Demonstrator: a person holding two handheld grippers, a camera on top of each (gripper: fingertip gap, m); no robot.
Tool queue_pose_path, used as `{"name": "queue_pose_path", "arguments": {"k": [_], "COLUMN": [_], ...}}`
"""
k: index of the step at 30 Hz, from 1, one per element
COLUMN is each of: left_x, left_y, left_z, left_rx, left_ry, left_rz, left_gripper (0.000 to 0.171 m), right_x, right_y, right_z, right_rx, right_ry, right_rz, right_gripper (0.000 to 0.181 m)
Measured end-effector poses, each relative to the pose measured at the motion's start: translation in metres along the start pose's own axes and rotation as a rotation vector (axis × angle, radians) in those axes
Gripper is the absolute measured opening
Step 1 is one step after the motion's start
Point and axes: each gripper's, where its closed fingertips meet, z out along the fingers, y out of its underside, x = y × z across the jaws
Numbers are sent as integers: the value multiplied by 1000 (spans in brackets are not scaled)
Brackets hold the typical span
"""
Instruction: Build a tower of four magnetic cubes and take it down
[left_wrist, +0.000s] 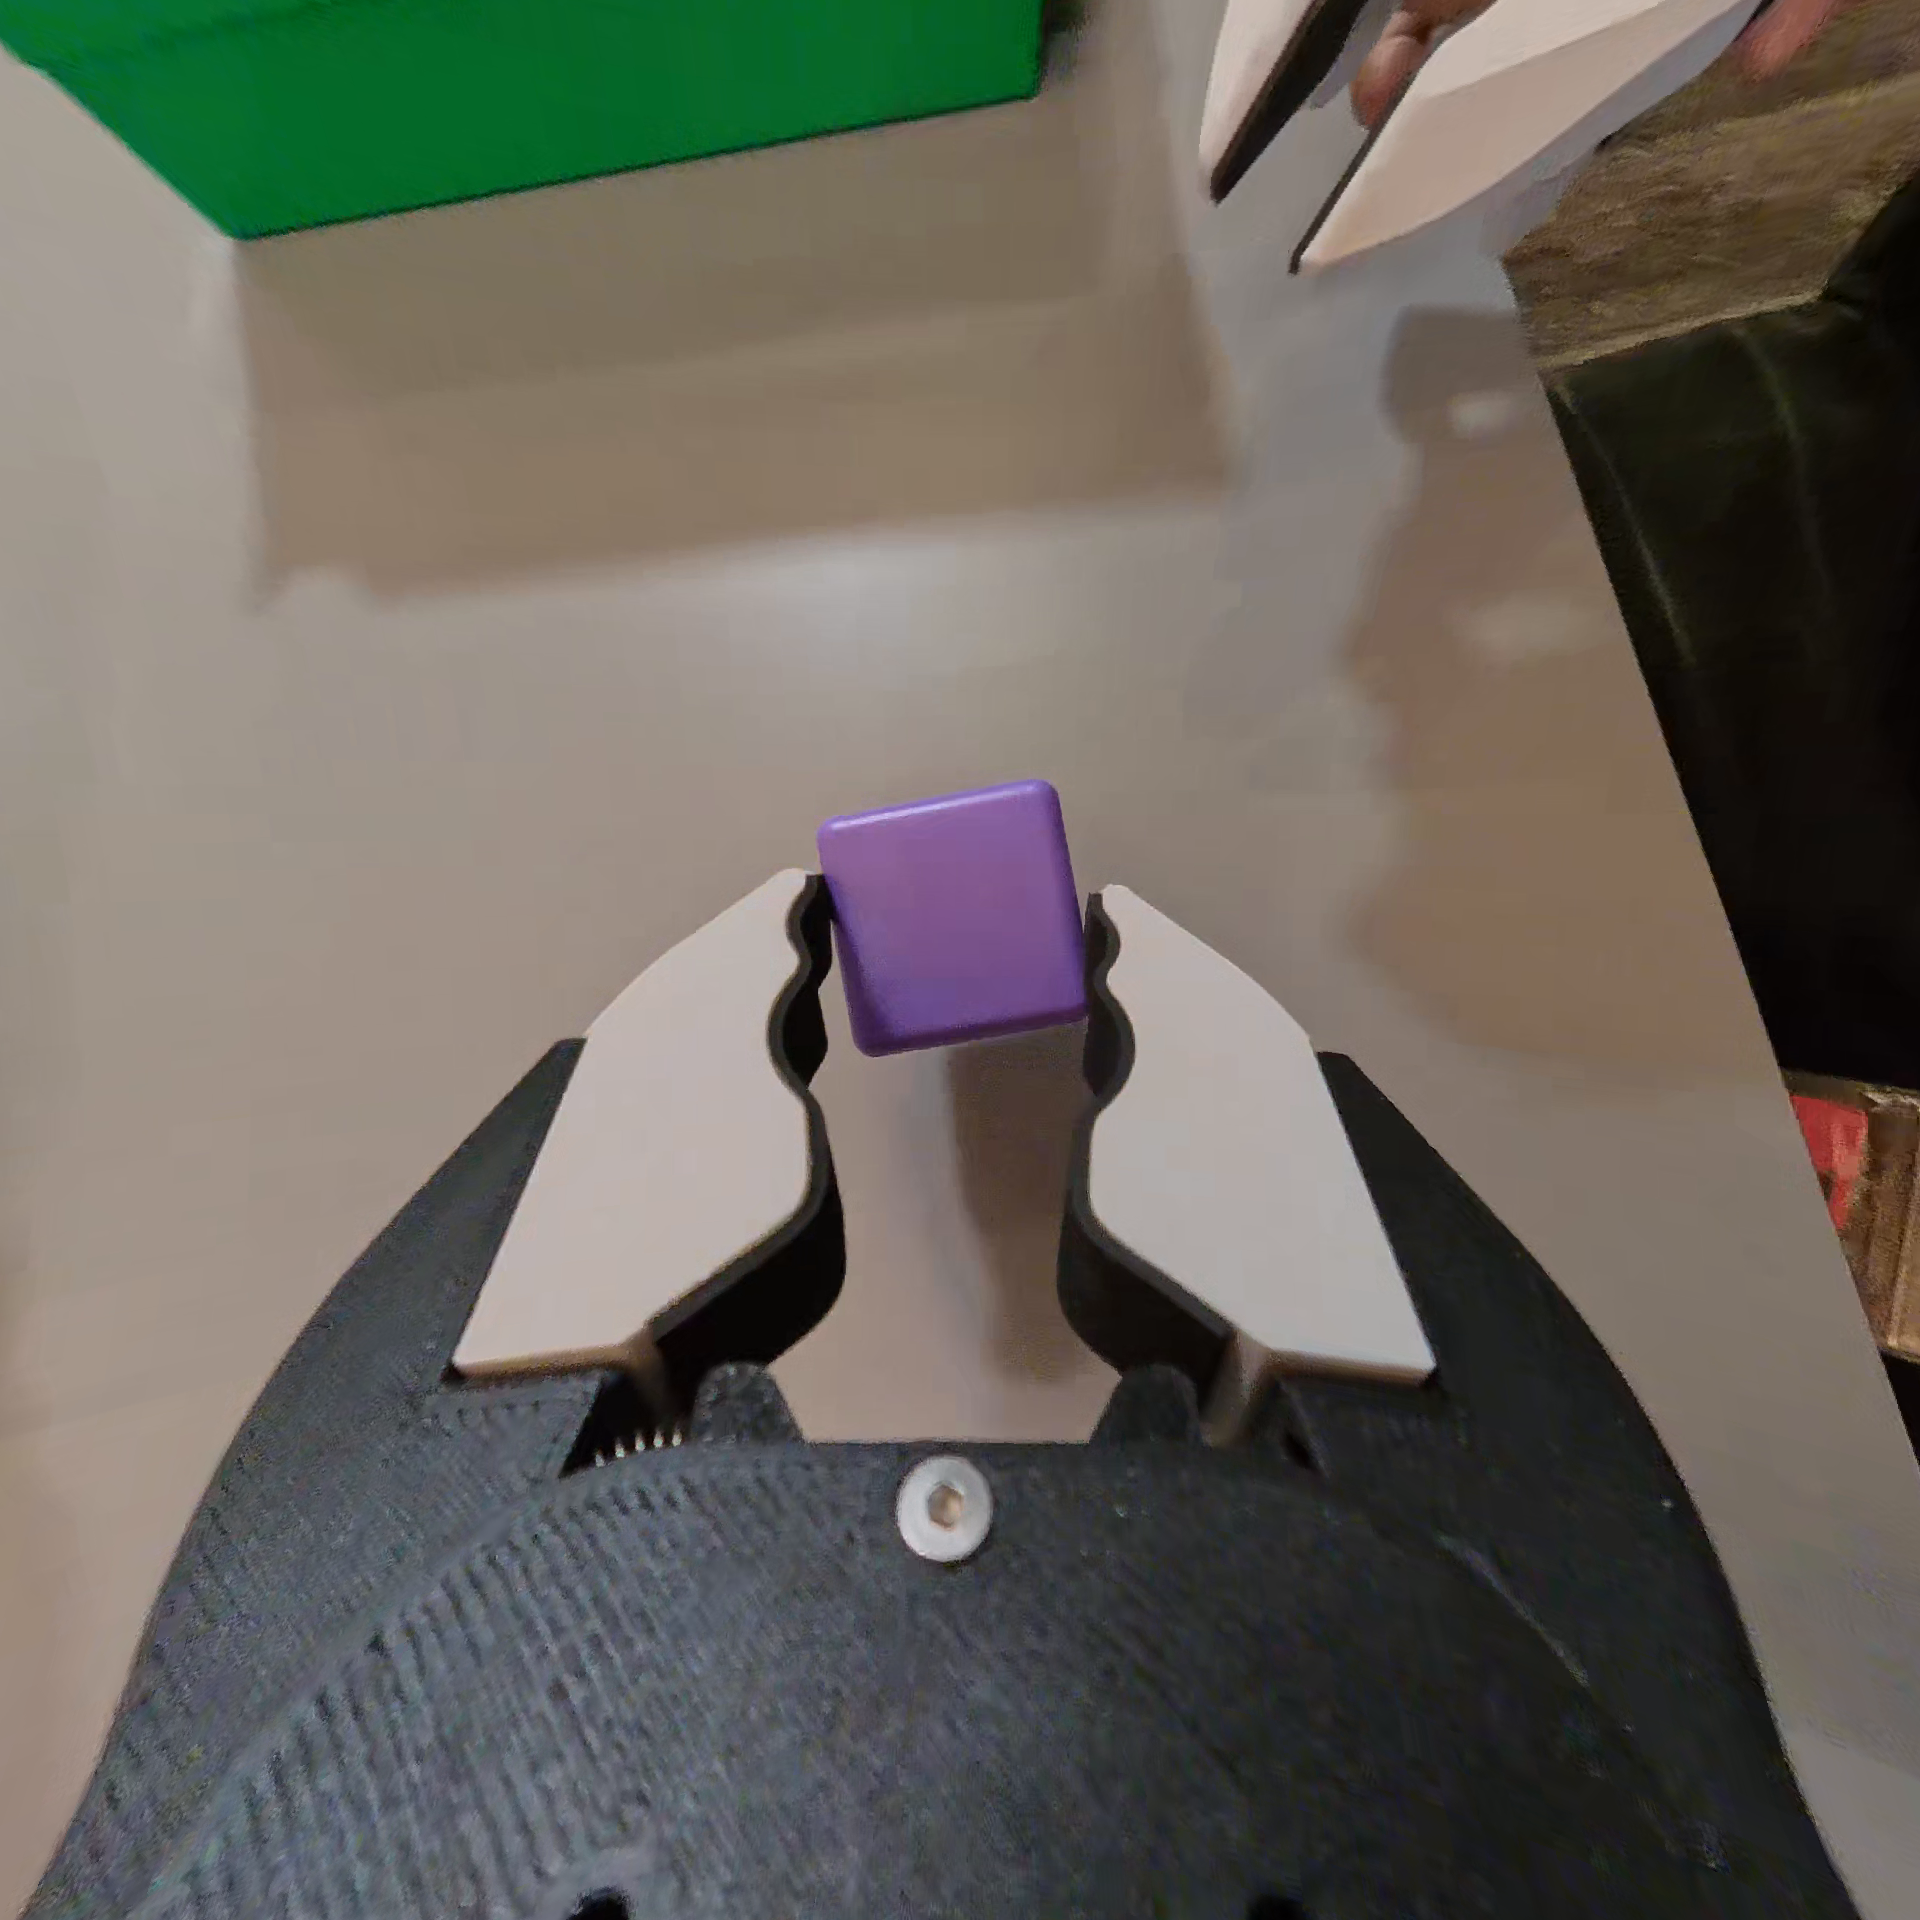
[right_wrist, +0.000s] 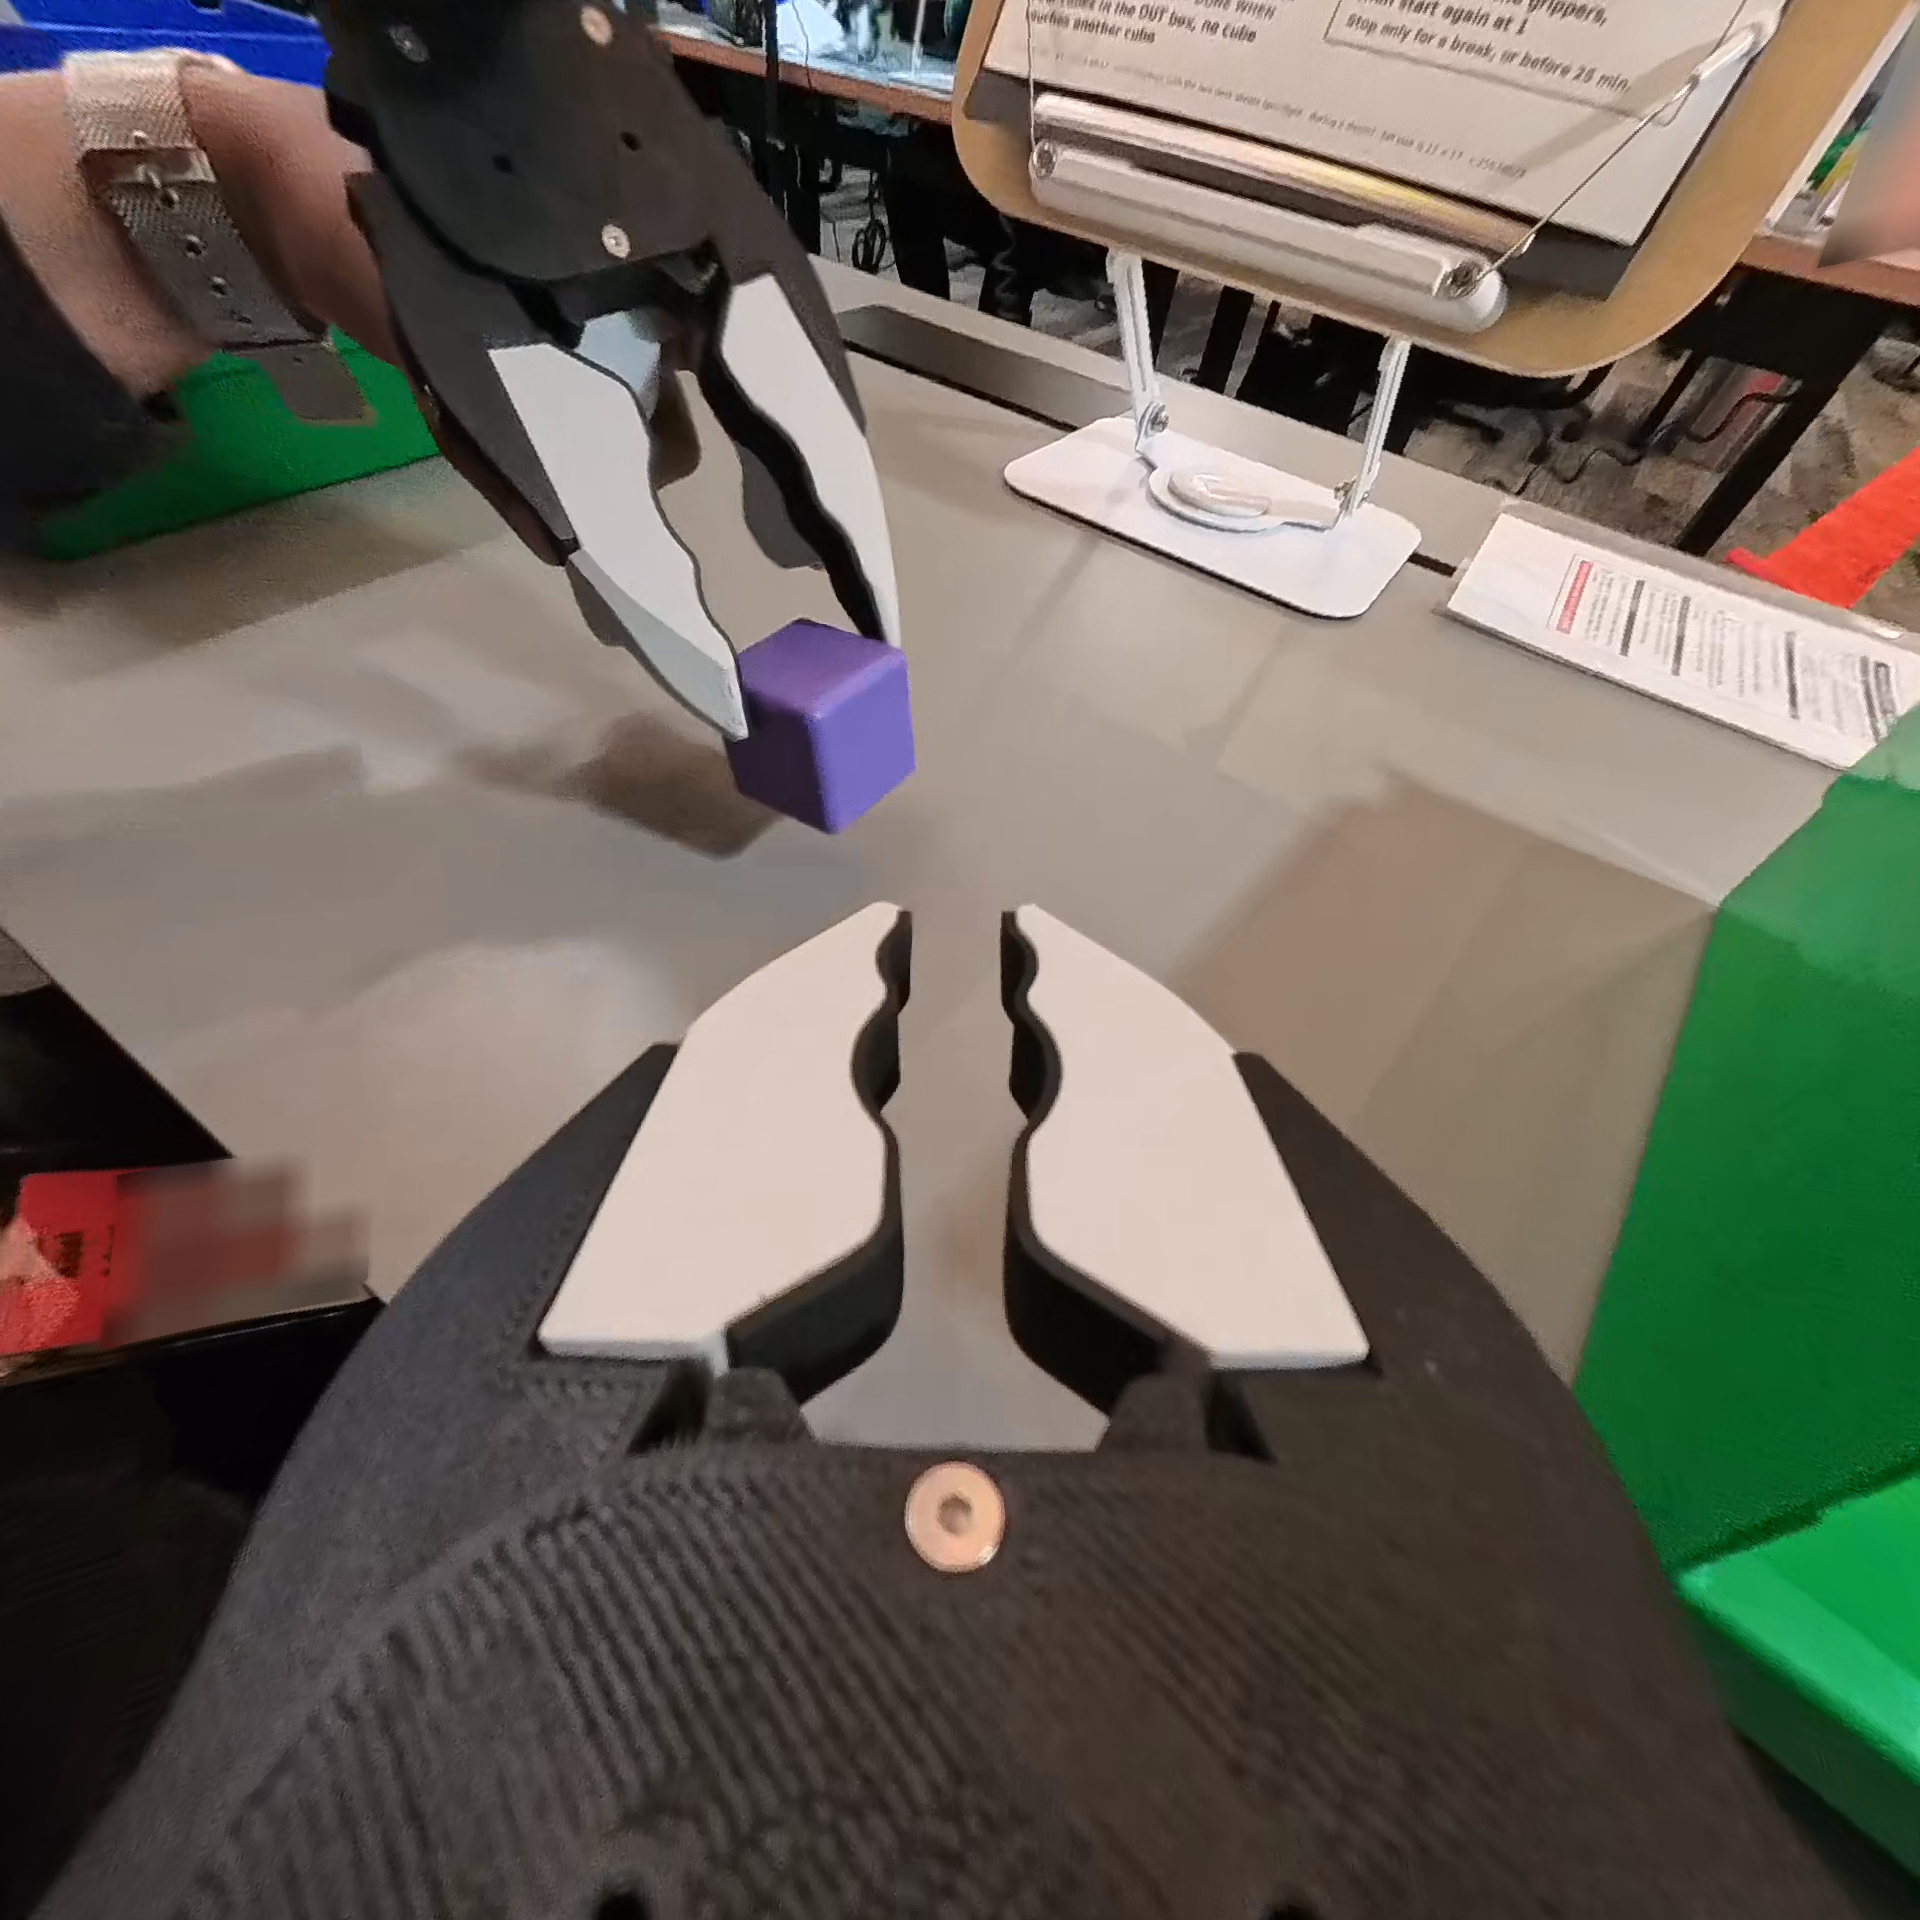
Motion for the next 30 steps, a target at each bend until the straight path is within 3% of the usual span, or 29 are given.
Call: {"name": "queue_pose_path", "arguments": {"k": [16,30], "left_x": [-23,-29], "left_y": [14,18], "left_z": [27,25], "left_rx": [-45,-59], "left_ry": [62,-12], "left_rz": [-14,-14], "left_gripper": [50,55], "right_x": [7,12], "right_y": [14,14], "right_z": [-2,-7], "right_rx": [-57,-44], "right_ry": [-31,-42], "right_rz": [95,166], "right_gripper": [17,18]}}
